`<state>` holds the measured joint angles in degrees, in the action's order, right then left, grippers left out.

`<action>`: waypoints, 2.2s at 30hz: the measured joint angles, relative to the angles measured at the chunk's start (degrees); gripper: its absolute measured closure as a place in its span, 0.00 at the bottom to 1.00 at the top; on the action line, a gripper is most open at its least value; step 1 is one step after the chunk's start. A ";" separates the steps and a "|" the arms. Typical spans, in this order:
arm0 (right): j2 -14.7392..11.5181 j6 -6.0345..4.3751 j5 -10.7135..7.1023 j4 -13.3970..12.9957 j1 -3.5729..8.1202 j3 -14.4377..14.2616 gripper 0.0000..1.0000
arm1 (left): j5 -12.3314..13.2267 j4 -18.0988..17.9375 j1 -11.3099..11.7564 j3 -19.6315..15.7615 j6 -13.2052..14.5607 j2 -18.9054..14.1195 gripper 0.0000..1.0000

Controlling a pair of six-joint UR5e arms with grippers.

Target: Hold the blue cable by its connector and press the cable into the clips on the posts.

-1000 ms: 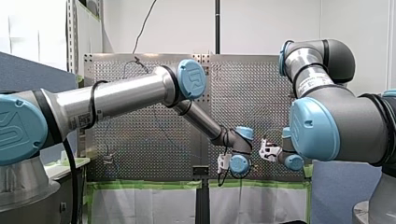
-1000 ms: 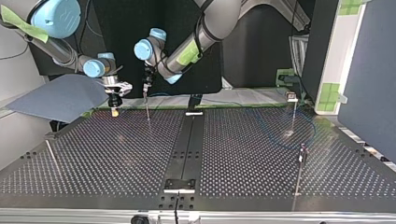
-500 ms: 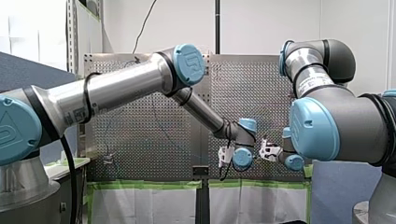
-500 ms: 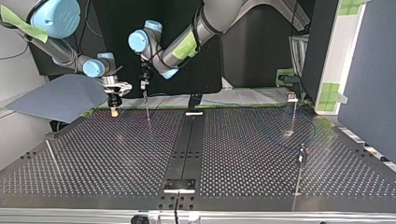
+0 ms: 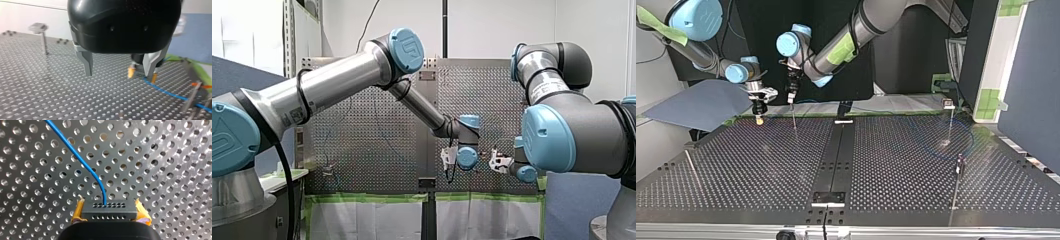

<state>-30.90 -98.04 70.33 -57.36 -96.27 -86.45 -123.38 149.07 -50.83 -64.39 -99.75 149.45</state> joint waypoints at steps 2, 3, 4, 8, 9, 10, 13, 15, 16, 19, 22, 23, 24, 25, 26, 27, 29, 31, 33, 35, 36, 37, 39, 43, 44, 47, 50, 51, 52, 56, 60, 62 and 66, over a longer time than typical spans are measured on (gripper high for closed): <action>0.00 0.00 -0.09 0.06 -0.05 0.00 1.00 | 0.02 -0.87 0.26 -0.91 -0.86 -0.89 0.00; 0.00 -0.01 -0.15 0.09 -0.07 0.00 1.00 | 0.07 -1.45 0.40 -1.47 -1.42 -1.47 0.00; 0.00 -0.02 -0.21 0.10 -0.09 0.00 1.00 | 0.08 -1.91 0.48 -1.91 -1.85 -1.91 0.00; 0.00 -0.02 -0.46 0.12 -0.25 0.00 1.00 | 0.04 -3.89 0.63 -4.04 -3.65 -4.03 0.00; 0.00 -0.02 -0.49 0.13 -0.30 0.00 1.00 | 0.01 -4.24 0.66 -4.71 -3.97 -4.69 0.00; 0.00 -0.01 -0.50 0.13 -0.32 0.00 1.00 | 0.01 -4.43 0.68 -5.21 -4.13 -5.20 0.00; 0.00 -0.01 -0.53 0.13 -0.34 0.00 1.00 | 0.03 -4.73 0.69 -6.93 -4.46 -6.92 0.00; 0.00 -0.02 -0.53 0.13 -0.39 0.00 1.00 | 0.05 -4.79 0.69 -8.10 -4.71 -8.08 0.00; 0.00 -0.03 -0.53 0.13 -0.42 0.00 1.00 | 0.06 -4.80 0.68 -8.54 -4.81 -8.53 0.00; 0.00 -0.04 -0.54 0.13 -0.50 0.00 1.00 | 0.03 -4.81 0.59 -9.91 -5.07 -9.89 0.00; 0.00 -0.06 -0.54 0.13 -0.52 0.00 1.00 | -0.03 -4.82 0.60 -11.28 -5.17 -11.26 0.00; 0.01 -0.06 -0.54 0.13 -0.52 0.00 1.00 | -0.06 -4.82 0.62 -11.69 -5.17 -11.66 0.00; 0.00 -0.06 -0.54 0.13 -0.53 0.00 1.00 | -0.09 -4.85 0.64 -12.20 -5.18 -12.19 0.00; 0.01 -0.05 -0.54 0.13 -0.53 0.00 1.00 | -0.09 -4.94 0.66 -12.60 -5.20 -12.60 0.00; 0.00 -0.05 -0.54 0.13 -0.55 0.00 1.00 | -0.07 -5.11 0.69 -13.02 -5.26 -13.01 0.00; 0.00 -0.03 -0.54 0.13 -0.59 0.00 1.00 | 0.02 -5.42 0.72 -13.55 -5.41 -13.53 0.00; 0.00 -0.02 -0.54 0.11 -0.65 0.00 1.00 | 0.41 -6.07 0.81 -14.39 -5.89 -14.39 0.00; 0.00 -0.02 -0.54 0.11 -0.70 0.02 1.00 | 1.13 -7.01 0.99 -15.44 -6.70 -15.41 0.00; 0.00 -0.01 -0.53 0.12 -0.77 0.08 1.00 | 1.86 -8.08 1.20 -16.54 -7.72 -16.53 0.00; 0.00 -0.01 -0.54 0.12 -0.87 0.09 1.00 | 2.18 -9.09 1.31 -17.55 -8.67 -17.53 0.00; 0.00 -0.01 -0.55 0.13 -0.94 0.09 1.00 | 2.29 -9.72 1.35 -18.20 -9.15 -18.19 0.00; 0.00 -0.01 -0.55 0.13 -0.98 0.09 1.00 | 2.34 -10.19 1.37 -18.69 -9.41 -18.68 0.00; 0.00 -0.02 -0.55 0.13 -1.04 0.09 1.00 | 2.41 -11.28 1.39 -19.75 -9.74 -19.74 0.00; 0.00 -0.02 -0.54 0.13 -1.13 0.09 1.00 | 2.36 -13.22 1.40 -21.69 -9.90 -21.69 0.00; 0.00 -0.01 -0.54 0.13 -1.13 0.10 1.00 | 2.35 -13.68 1.40 -22.18 -9.90 -22.16 0.00; 0.00 -0.03 -0.54 0.13 -1.16 0.10 1.00 | 2.35 -15.29 1.41 -23.78 -9.84 -23.77 0.00; 0.00 -0.05 -0.57 0.13 -1.21 0.10 1.00 | 2.35 -16.64 1.41 -25.36 -9.73 -25.35 0.00; -0.01 -0.06 -0.59 0.13 -1.22 0.10 1.00 | 2.34 -16.93 1.41 -25.95 -9.70 -25.93 0.00; 0.00 -0.06 -0.59 0.13 -1.23 0.10 1.00 | 2.33 -17.07 1.41 -26.37 -9.69 -26.35 0.00; 0.00 -0.04 -0.63 0.13 -1.38 0.14 1.00 | 2.32 -17.44 1.41 -28.19 -9.66 -28.17 0.00; 0.00 -0.04 -0.74 0.13 -1.46 0.13 1.00 | 2.27 -17.51 1.41 -30.11 -9.47 -30.10 0.00; 0.00 -0.04 -0.77 0.13 -1.46 0.15 1.00 | 2.11 -17.51 1.41 -30.98 -9.35 -30.96 0.00; 0.00 0.00 -0.80 0.13 -1.51 0.16 1.00 | 1.69 -17.44 1.41 -32.95 -9.22 -32.93 0.00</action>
<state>-30.90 -98.03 69.54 -57.23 -97.79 -86.29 -121.69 131.63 -49.42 -97.33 -108.97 116.52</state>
